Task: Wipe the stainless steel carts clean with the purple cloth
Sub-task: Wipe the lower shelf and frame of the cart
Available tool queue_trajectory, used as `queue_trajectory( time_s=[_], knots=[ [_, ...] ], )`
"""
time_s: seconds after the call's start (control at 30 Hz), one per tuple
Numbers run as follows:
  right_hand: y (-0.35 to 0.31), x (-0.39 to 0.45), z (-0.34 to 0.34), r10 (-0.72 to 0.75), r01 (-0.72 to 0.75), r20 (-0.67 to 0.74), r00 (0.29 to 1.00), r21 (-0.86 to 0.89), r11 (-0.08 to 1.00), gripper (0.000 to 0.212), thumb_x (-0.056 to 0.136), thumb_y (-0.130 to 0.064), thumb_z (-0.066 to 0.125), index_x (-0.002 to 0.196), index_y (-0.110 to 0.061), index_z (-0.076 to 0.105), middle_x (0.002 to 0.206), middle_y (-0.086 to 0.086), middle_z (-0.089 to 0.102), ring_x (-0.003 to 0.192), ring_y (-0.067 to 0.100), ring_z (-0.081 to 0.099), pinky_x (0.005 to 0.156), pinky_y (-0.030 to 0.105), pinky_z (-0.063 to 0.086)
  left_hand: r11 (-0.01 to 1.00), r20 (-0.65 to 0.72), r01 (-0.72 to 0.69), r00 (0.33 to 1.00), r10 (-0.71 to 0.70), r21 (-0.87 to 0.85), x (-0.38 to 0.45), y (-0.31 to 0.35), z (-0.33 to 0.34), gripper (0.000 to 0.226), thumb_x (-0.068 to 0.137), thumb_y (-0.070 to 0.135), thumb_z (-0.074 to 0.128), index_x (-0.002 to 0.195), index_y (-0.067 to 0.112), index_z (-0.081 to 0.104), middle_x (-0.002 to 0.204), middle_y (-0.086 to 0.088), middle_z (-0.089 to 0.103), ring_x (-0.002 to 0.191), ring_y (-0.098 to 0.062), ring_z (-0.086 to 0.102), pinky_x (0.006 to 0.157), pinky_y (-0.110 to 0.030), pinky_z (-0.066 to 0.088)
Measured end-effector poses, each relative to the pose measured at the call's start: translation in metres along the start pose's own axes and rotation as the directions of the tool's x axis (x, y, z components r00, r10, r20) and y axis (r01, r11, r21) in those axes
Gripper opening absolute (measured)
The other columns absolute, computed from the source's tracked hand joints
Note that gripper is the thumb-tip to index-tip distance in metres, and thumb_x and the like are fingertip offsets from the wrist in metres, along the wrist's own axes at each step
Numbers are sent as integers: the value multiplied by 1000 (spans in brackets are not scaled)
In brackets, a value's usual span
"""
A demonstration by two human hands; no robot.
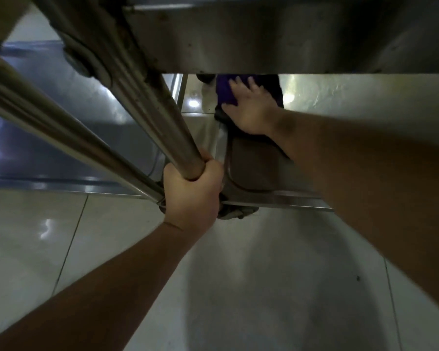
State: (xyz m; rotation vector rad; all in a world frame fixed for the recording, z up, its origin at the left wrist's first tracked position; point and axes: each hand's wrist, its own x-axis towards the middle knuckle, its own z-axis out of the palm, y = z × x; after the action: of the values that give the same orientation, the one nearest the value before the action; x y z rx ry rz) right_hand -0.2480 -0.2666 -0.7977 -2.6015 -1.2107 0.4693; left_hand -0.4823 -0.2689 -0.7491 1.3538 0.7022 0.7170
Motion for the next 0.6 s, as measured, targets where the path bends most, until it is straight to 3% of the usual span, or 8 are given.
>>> queue_trajectory(
  time_s=[0.07,0.23,0.3,0.4,0.53,0.6],
  knots=[
    [-16,3,13,106,-106,-65,992,13,994,71,103,-54,24,165,-22,10,173,2,6,159,28,0,127,47,-1,1000,9,-14,1000,14,10,1,0,0,15,76,2,53,69,-4,42,60,-22,32,52,-31,33,51,-31,31],
    [-19,-66,31,-214,215,13,977,-14,977,74,97,-65,20,164,-34,14,173,-3,6,159,26,-1,125,45,-1,998,85,-58,995,55,34,3,-2,-4,19,80,-2,55,64,7,49,52,-3,46,48,-15,47,50,-25,41],
    [-22,-102,43,-274,274,40,961,-20,961,75,95,-64,13,164,-35,9,173,-9,4,159,21,-4,123,40,-6,996,83,-58,995,52,73,6,-4,-7,21,78,1,57,60,11,51,52,-3,50,50,-18,50,54,-28,44],
    [-19,-143,52,-320,320,60,945,14,947,71,99,-54,20,164,-35,0,172,-13,1,158,13,-5,122,32,-10,988,89,-79,994,68,134,8,-3,-9,21,73,12,59,54,20,55,52,-4,53,53,-23,52,60,-32,46],
    [3,-180,50,-377,381,56,924,-73,922,70,105,-54,28,165,-30,3,172,-11,7,159,14,-1,128,36,2,981,27,-62,998,58,186,4,0,-7,28,77,15,58,52,28,64,55,1,61,62,-24,63,69,-39,57],
    [11,-196,51,-401,400,27,916,-155,903,68,105,-53,33,165,-27,11,171,-10,14,159,16,4,129,38,7,970,-31,-49,998,58,239,2,-1,-7,20,81,17,60,63,20,68,60,4,62,64,-16,64,66,-33,56]
  ],
)
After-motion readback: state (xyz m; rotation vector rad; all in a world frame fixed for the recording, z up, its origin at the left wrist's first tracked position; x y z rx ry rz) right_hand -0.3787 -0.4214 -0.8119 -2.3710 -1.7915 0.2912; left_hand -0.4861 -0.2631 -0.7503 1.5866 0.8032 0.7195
